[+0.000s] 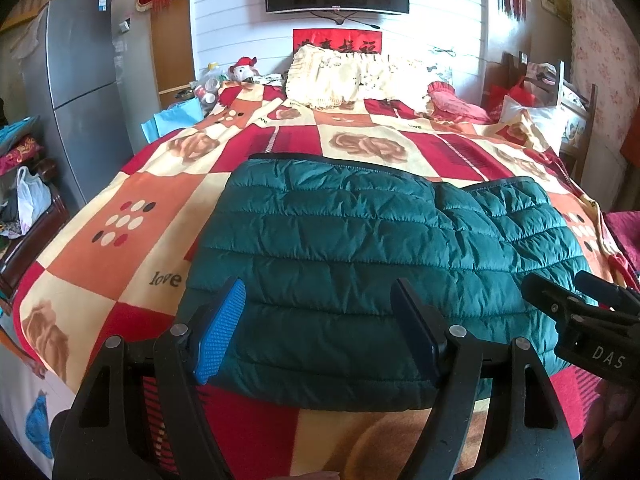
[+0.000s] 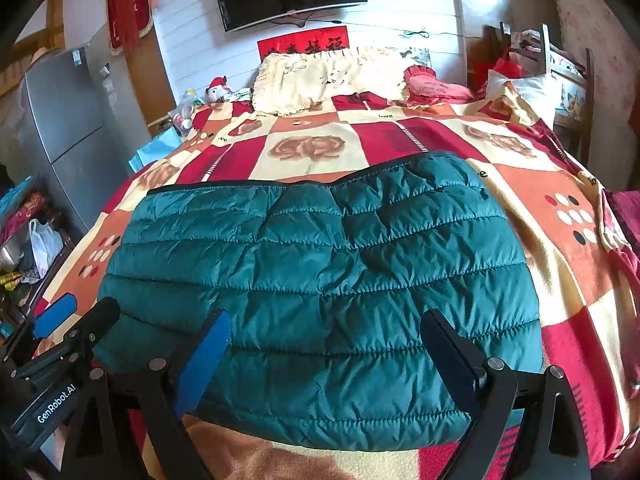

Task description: Fold large clothes

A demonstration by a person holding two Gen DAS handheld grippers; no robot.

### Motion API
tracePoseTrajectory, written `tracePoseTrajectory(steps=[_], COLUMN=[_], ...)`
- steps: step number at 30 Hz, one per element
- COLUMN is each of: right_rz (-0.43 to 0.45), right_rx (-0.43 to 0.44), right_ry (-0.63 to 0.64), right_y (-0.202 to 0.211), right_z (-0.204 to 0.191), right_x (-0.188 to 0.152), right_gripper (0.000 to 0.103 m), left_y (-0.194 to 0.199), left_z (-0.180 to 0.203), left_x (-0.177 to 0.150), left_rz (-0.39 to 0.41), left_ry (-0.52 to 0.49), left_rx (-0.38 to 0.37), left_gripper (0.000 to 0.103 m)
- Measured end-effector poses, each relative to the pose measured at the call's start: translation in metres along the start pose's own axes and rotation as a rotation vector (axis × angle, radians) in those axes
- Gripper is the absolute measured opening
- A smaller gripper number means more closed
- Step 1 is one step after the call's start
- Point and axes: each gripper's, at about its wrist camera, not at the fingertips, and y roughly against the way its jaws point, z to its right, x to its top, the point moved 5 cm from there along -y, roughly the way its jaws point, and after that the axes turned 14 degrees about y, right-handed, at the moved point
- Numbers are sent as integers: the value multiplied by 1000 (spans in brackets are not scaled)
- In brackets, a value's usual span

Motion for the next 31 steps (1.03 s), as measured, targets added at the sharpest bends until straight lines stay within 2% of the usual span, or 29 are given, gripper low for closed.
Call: tracePoseTrajectory(steps=[31], right_rz=[-21], right_rx=[1], right_ry=[0], right_y=[-8], right_z=[-1], right_x=[1], right_gripper=[94], left_y=[-8], left_z=[4], left_x=[1], left_rz=[-11], left_ry=[16], left_rx=[-2], left_gripper=[76])
